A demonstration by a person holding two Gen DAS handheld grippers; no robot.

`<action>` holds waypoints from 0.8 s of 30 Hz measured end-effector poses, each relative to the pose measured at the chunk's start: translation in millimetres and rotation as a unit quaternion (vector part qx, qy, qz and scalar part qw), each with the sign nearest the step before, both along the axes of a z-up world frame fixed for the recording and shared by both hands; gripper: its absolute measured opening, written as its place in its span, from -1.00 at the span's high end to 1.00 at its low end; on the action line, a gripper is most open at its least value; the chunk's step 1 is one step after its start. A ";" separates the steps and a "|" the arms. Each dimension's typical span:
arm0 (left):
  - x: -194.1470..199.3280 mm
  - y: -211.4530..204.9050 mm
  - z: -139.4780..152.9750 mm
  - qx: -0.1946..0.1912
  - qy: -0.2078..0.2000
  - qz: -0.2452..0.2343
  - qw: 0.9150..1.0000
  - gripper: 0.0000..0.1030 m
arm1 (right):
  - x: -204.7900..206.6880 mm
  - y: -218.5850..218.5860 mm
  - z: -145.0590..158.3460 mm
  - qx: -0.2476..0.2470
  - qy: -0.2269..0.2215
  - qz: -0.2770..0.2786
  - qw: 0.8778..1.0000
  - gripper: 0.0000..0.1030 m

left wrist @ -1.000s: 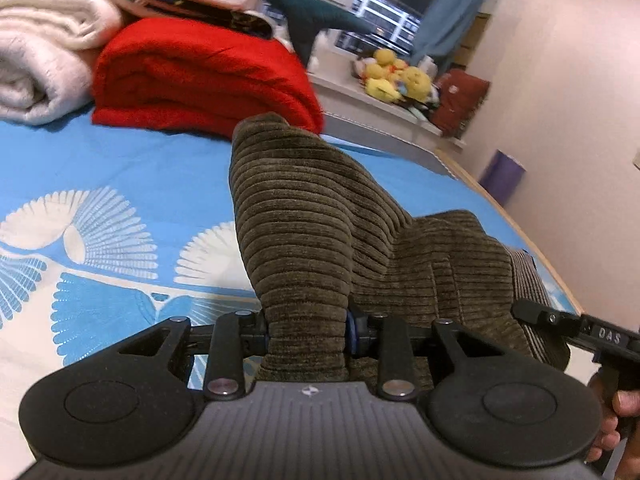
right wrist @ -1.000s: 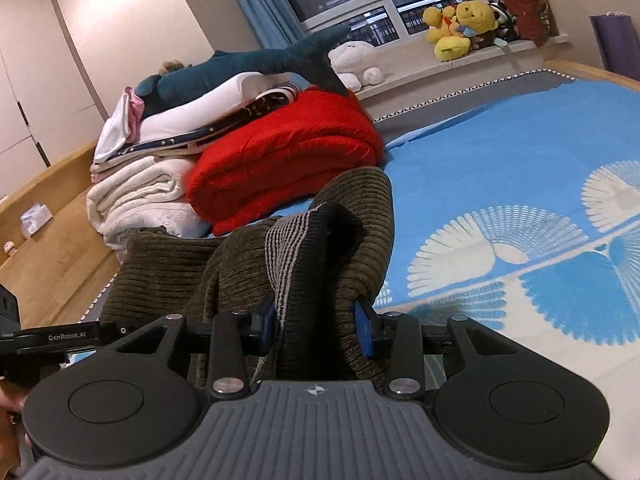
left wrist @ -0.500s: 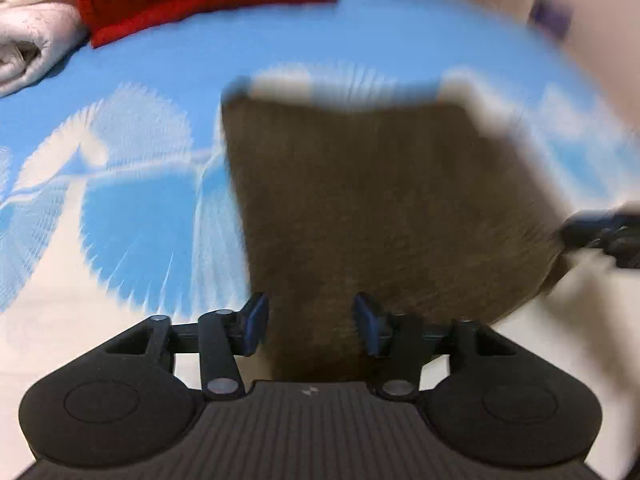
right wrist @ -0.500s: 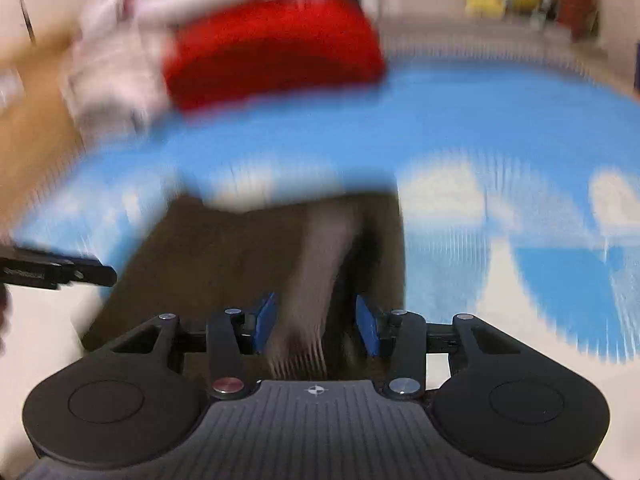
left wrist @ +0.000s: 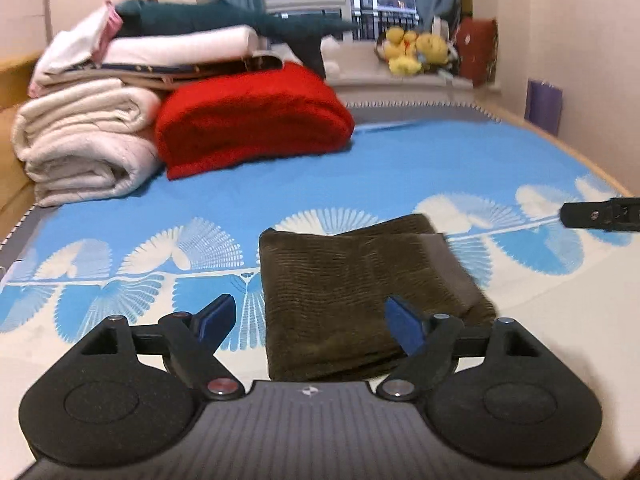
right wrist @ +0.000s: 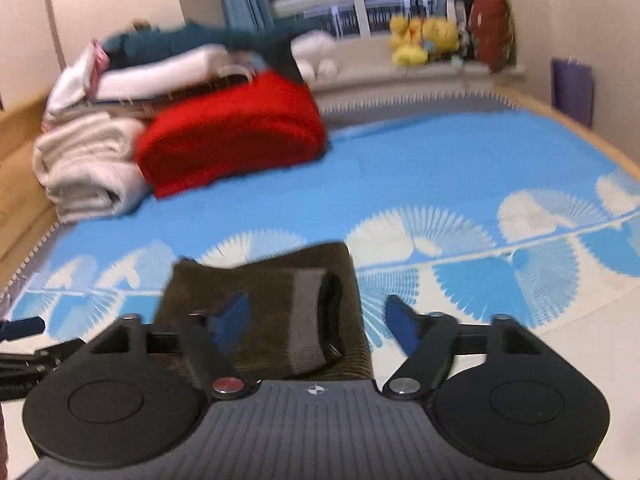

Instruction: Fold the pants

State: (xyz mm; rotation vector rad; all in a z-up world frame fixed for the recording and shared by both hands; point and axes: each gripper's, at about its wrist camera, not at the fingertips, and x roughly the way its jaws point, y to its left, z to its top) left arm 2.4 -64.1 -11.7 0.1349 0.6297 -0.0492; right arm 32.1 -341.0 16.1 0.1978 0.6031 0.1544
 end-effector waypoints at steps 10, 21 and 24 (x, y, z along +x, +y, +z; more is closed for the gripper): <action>-66.3 -4.1 -28.4 -0.023 0.082 0.085 0.993 -0.88 | -93.1 37.9 -10.6 -0.065 0.033 0.014 0.997 -0.85; -52.8 -3.7 -38.6 -0.059 0.103 0.077 0.990 -0.88 | -85.7 45.0 -16.8 -0.057 0.056 -0.004 0.997 -0.85; -51.3 -1.6 -37.5 -0.065 0.098 0.080 0.990 -0.88 | -83.6 51.0 -20.1 -0.067 0.059 0.006 0.996 -0.85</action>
